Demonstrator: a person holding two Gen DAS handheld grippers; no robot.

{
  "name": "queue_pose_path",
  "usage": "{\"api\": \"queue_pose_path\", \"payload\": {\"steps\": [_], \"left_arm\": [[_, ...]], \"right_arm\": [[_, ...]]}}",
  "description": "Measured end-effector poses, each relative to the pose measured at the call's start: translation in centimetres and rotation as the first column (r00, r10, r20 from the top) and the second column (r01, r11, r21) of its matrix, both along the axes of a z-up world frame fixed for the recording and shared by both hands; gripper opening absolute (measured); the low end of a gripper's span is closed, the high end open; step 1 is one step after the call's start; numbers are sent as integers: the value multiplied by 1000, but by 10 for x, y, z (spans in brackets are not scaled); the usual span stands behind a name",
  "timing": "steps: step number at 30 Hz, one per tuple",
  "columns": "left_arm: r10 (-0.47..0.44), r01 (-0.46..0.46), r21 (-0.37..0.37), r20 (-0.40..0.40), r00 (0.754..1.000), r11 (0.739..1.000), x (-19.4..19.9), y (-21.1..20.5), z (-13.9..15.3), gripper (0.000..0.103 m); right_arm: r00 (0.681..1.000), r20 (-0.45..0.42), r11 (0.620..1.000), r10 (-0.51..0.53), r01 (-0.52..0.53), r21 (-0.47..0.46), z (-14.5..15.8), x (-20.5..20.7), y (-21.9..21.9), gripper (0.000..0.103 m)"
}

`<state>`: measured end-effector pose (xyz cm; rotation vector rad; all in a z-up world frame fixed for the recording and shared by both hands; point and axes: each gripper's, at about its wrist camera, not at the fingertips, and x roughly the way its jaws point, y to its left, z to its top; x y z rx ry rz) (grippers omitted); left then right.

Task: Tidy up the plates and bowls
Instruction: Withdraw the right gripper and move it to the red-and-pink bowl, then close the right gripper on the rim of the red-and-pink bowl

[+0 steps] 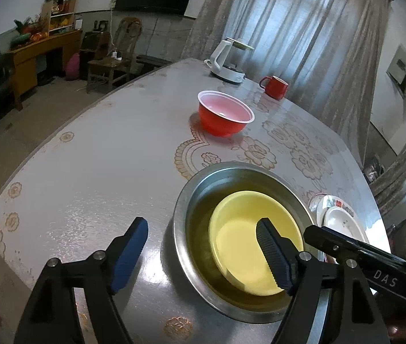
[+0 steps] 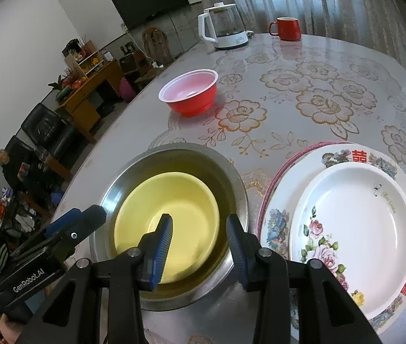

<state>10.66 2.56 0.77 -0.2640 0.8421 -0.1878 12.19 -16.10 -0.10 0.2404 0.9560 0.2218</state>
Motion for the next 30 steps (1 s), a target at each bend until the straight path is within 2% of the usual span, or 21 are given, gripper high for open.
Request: {"api": "queue_pose_path", "payload": {"steps": [13,20,30], "left_arm": [[55,-56,-21,-14,998,998,19,20,0,79],[70,-70,-29,-24,997,997,34,25,-3,79],[88,-90,-22,-54,995,996,56,31,-9,79]], "right_arm": [[1000,3,1000,-22,22,-4,13,35,-15,39],[999,54,1000,-6,7,-16,25,77,-21,39],[1000,-1,999,27,-27,26,17,157,-23,39]]}}
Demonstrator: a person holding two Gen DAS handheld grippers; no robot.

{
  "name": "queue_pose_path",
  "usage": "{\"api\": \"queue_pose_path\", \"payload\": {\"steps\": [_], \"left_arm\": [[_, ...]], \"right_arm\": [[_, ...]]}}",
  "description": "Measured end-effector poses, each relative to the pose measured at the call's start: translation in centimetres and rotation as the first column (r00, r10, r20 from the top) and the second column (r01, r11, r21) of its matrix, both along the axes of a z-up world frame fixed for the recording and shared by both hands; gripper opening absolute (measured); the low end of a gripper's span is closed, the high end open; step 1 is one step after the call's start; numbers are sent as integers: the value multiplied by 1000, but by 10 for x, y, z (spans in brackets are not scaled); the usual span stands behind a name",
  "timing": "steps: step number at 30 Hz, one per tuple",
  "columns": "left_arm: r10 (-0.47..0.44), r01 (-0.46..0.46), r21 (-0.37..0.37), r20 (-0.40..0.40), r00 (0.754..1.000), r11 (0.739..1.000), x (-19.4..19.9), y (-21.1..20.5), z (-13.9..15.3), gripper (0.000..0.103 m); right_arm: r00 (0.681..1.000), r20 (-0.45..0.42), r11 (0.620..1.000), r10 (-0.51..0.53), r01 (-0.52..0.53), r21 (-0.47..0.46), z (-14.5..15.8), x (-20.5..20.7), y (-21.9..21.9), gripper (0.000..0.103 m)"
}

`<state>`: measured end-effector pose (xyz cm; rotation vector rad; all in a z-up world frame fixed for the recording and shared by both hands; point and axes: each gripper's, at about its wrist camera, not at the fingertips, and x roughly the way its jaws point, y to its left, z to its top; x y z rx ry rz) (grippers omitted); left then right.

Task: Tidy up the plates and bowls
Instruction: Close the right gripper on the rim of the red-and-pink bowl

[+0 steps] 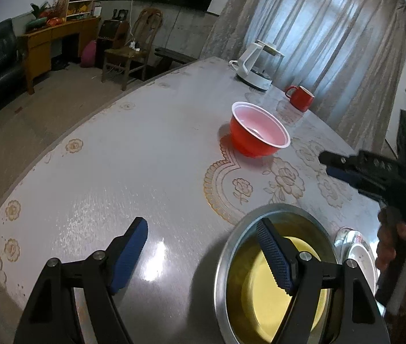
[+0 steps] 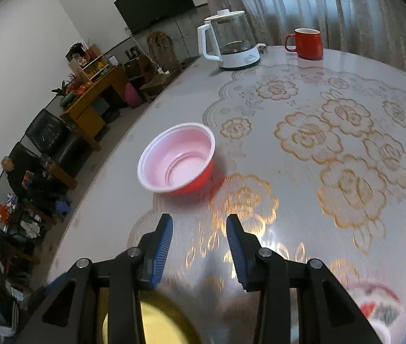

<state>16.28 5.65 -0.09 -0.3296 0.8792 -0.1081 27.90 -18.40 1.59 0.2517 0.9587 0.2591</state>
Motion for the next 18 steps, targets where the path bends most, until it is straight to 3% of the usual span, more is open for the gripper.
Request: {"api": "queue_pose_path", "payload": {"steps": [9,14,18], "left_arm": [[12,-11,23,-23,1000,1000,19,7,-2,79],[0,1,57,-21,1000,998,36,6,4,79],[1,-2,98,11,1000,995,60,3,15,79]], "right_arm": [[995,-98,992,-27,39,117,-25,59,-2,39],[991,-122,990,-49,65,129,-36,78,4,38],[989,-146,993,-34,51,111,-48,85,7,24]]}}
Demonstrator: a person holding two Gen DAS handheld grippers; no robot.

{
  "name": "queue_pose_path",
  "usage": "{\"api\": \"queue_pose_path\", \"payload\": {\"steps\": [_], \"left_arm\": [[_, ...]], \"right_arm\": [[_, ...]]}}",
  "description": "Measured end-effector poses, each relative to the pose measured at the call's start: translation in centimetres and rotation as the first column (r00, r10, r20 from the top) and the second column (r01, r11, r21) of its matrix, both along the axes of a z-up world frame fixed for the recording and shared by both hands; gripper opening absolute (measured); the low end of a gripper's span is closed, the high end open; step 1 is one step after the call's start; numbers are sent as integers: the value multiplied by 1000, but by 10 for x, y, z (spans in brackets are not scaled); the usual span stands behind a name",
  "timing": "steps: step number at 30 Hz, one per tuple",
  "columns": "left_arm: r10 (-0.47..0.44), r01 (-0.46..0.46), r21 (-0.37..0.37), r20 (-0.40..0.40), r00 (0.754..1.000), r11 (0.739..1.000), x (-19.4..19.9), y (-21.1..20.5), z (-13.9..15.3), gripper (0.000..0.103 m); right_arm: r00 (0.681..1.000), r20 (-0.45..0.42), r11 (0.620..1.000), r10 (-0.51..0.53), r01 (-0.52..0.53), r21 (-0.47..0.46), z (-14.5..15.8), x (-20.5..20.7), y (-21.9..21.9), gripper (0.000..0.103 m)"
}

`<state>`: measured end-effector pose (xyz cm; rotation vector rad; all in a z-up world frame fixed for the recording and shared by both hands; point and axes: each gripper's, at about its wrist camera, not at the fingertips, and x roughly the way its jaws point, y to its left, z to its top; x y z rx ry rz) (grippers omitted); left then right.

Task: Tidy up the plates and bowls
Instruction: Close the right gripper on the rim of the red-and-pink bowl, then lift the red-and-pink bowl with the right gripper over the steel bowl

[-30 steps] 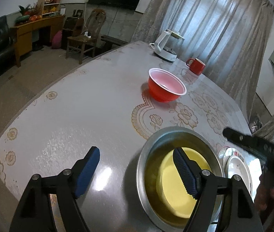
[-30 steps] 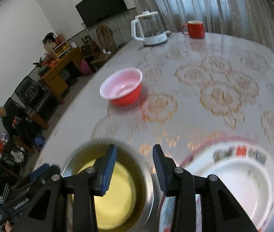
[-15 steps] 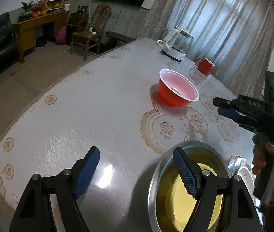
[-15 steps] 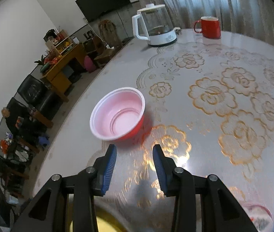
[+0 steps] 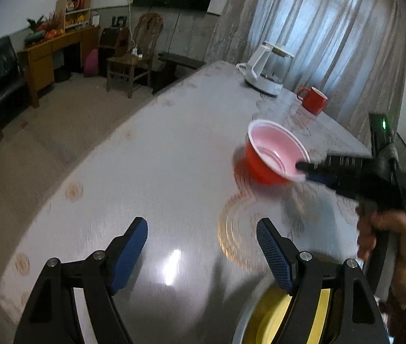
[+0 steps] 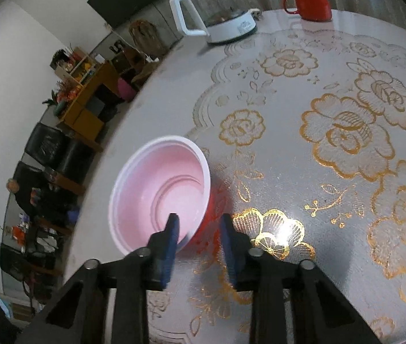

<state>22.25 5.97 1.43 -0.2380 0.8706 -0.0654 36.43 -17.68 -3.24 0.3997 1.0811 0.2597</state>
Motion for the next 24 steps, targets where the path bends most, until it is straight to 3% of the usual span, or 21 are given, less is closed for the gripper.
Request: {"api": "queue_pose_path", "payload": {"steps": [2,14,16,18,20,24], "left_arm": [[-8,8,15,0,1000,1000,14,-4,3,79],[-118,120,61,-29,993,991,89,-57,0,75],[-140,142,58,-38,989,988,97,-66,-3,64],[-160,163,75,-46,986,984,102,-74,-6,35],[-198,206,109,-77,977,973,109,-84,-13,21],[-217,233,151,-112,970,961,117,-94,-27,13]], "right_arm": [[1000,-9,1000,14,-14,8,-4,0,0,17],[1000,-19,1000,-2,3,28,-13,-2,-14,12],[1000,-21,1000,-2,3,26,-14,-3,-14,12],[1000,-21,1000,4,-3,21,-13,-6,-13,12],[1000,-22,1000,10,-9,20,-14,-5,-12,12],[1000,-25,1000,13,-12,27,-15,-6,-7,11]]}}
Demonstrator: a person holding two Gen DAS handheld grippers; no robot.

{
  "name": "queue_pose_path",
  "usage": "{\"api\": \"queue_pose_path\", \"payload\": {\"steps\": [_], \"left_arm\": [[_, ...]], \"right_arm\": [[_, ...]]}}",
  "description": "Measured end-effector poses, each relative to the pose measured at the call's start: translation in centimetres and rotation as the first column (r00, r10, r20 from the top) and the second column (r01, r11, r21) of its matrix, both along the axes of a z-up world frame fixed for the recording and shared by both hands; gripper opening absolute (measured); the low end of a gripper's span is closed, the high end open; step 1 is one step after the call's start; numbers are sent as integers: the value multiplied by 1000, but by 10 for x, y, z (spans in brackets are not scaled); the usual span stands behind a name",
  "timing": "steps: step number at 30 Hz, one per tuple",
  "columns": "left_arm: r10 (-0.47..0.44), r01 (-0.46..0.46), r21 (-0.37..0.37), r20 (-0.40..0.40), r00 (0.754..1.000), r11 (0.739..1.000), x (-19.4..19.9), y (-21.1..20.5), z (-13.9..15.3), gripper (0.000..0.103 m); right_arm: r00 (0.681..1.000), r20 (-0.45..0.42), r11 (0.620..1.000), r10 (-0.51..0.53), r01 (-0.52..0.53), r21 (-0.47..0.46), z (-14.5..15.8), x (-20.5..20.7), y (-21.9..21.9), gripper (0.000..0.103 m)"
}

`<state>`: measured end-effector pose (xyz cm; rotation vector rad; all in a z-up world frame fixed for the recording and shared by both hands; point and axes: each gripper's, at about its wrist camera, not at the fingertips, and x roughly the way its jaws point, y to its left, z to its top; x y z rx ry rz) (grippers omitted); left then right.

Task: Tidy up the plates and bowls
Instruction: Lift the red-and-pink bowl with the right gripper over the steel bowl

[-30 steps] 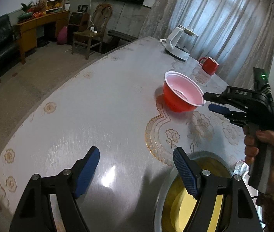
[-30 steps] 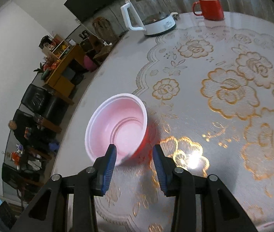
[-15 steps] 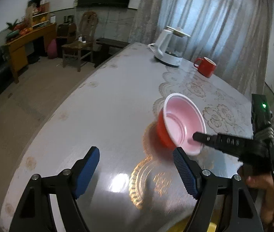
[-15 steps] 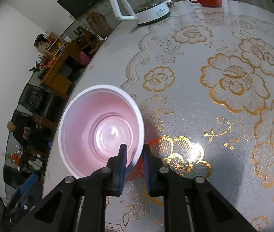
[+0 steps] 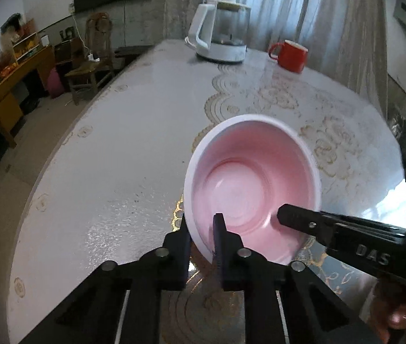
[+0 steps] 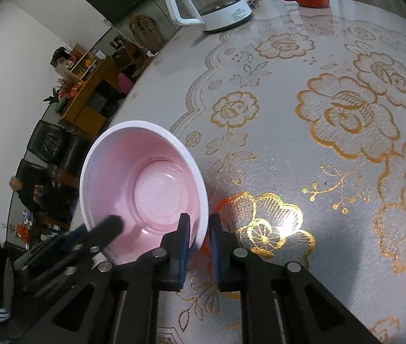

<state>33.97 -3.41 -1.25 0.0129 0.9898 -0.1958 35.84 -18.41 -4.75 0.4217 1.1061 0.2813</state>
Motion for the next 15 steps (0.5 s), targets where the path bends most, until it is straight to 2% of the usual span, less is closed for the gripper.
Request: {"api": "queue_pose_path", "payload": {"steps": [2,10,15], "left_arm": [[4,-4,-18,3,1000,1000,-1,3,0,12],[-3,4,-15,68,998,1000,-24,6,19,12],[-10,11,-5,133,991,1000,-48,5,34,12]], "right_arm": [[1000,3,1000,2,-2,-9,1,0,1,11],[999,35,1000,5,-6,4,13,-11,0,10],[999,48,1000,5,-5,14,23,-26,2,10]]}}
